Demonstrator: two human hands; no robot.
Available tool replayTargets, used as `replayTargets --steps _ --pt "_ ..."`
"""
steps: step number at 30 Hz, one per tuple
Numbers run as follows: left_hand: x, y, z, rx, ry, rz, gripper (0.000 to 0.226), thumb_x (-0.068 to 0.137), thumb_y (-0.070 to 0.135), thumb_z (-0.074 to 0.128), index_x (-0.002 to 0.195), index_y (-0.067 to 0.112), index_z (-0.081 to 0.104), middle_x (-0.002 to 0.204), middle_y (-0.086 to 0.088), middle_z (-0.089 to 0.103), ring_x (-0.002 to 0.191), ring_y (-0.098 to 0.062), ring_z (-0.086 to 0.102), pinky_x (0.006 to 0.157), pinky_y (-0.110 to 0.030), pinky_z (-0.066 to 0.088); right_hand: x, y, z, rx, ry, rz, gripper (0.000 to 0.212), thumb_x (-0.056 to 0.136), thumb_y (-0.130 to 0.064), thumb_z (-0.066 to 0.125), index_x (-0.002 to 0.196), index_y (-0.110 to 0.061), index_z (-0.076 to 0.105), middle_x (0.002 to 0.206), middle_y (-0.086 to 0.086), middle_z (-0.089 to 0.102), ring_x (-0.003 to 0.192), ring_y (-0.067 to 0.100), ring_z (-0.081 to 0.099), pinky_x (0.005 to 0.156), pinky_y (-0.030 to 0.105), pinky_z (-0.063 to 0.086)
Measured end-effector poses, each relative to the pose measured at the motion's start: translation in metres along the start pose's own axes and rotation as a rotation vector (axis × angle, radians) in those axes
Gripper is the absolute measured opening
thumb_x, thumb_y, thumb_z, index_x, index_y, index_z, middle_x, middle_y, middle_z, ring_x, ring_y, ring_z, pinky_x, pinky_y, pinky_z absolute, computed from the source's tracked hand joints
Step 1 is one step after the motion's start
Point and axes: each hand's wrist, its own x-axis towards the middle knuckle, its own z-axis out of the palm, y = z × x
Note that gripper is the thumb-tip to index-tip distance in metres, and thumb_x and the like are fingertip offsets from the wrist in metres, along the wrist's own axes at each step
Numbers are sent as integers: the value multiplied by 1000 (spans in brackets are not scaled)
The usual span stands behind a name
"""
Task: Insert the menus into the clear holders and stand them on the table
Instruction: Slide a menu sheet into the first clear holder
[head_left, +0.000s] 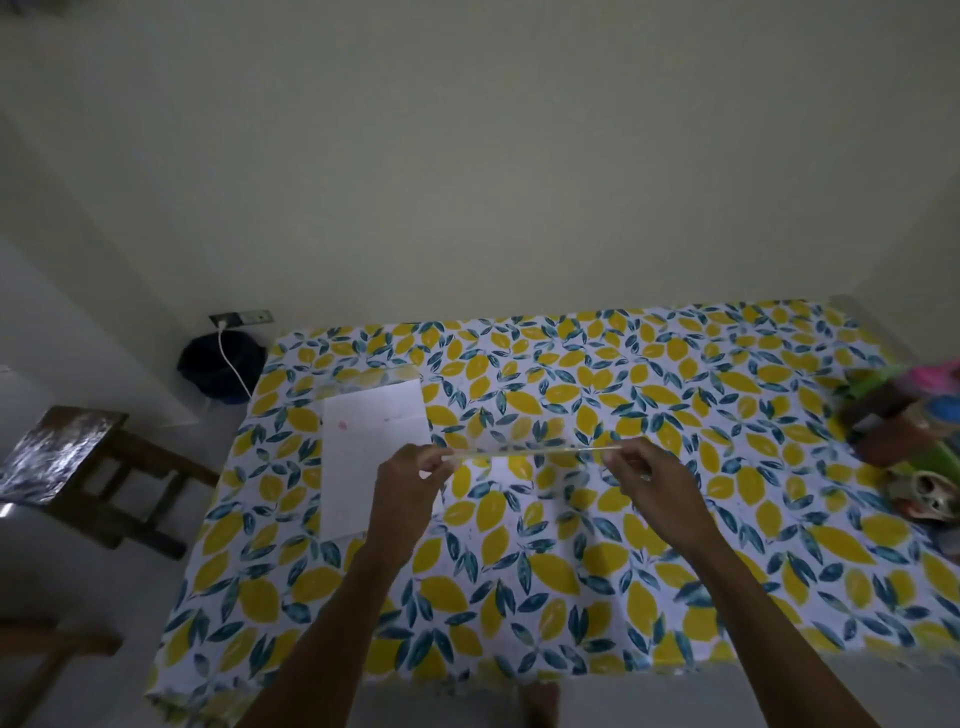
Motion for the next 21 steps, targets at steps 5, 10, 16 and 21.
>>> replayTargets --steps 5,10,16,21 --pt "60 11 14 47 100 -67 17 86 31 72 74 25 62 79 8 66 74 6 60 71 -15 44 73 -3 8 42 57 -65 23 98 -43 51 101 -21 58 94 -8 64 84 0 61 66 20 46" --pt "95 0 44 87 112 -178 12 86 31 72 79 25 65 82 10 71 74 11 59 66 1 37 134 22 32 10 92 -65 17 100 -39 47 93 -24 54 73 -8 55 67 3 56 58 23 40" --pt "108 -29 75 70 85 -240 19 84 30 75 100 23 68 94 10 74 85 -3 69 76 -26 57 161 69 69 -85 57 61 16 99 -35 51 97 -19 55 71 -2 59 63 18 56 58 32 39" --pt "102 -37 88 15 88 -334 14 86 33 72 97 28 65 94 12 74 86 1 69 78 -37 60 162 74 81 -81 102 16 19 100 -34 49 90 -18 51 67 1 56 59 22 56 52 37 40"
